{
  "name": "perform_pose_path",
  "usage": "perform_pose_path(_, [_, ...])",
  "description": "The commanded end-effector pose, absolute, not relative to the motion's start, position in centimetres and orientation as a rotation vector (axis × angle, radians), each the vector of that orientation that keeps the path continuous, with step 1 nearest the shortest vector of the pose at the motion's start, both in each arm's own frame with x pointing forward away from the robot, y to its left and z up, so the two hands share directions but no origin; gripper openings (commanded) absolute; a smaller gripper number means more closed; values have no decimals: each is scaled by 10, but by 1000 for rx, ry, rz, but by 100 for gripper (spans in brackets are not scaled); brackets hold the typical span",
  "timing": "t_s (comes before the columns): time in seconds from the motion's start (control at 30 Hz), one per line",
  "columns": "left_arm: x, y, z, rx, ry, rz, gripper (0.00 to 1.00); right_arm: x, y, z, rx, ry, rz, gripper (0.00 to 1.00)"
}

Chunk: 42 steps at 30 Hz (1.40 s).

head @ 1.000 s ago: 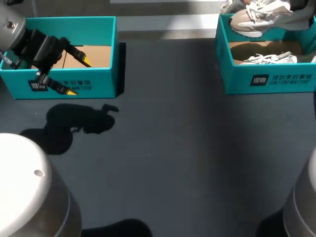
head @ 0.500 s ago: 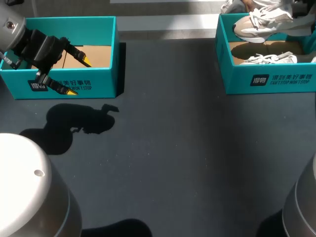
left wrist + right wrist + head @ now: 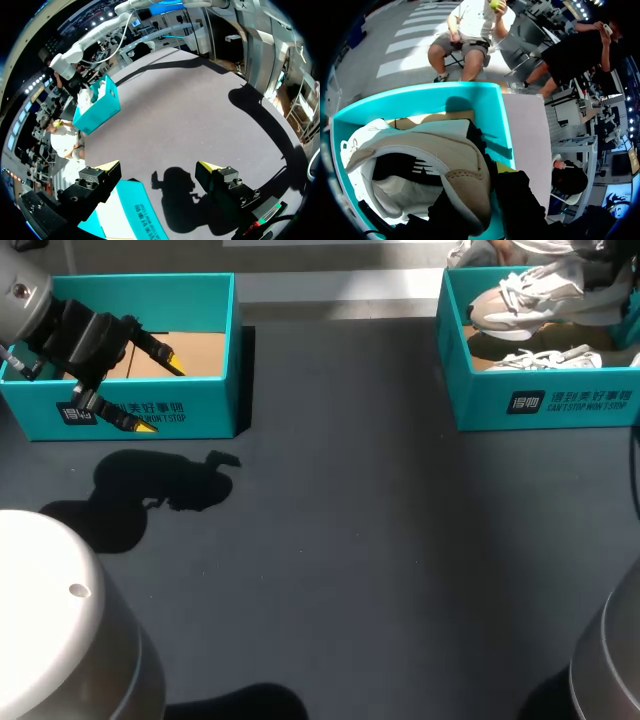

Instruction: Take the shoe out of the shoebox, open the shoe tongue, remove and reinsert the insole, then place the shoe into the shoebox

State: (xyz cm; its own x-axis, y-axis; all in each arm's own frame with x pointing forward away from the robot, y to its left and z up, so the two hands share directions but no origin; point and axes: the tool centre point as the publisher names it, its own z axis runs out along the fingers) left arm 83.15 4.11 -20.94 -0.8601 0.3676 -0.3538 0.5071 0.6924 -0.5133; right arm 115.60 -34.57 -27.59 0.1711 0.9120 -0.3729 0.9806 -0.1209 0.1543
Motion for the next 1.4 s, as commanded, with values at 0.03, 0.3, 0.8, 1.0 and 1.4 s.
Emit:
perform_pose_path(0.03, [830,41,-209,702,2681,-906,100,1163,-348,-293,2098,1808,-255,0])
perform_pose_path(0.3, [830,41,-209,702,2681,-906,100,1170,-351,-314,2082,1831,-222,0])
perform_pose_path(0.8, [830,41,-209,702,2681,-906,100,1178,-355,-358,2074,1846,-190,0])
perform_pose_path(1.0, [830,41,-209,702,2681,-906,100,1179,-353,-363,2079,1845,-189,36])
perform_pose_path(1.4, [830,41,-209,702,2681,-906,100,1177,-347,-342,2089,1827,-155,64])
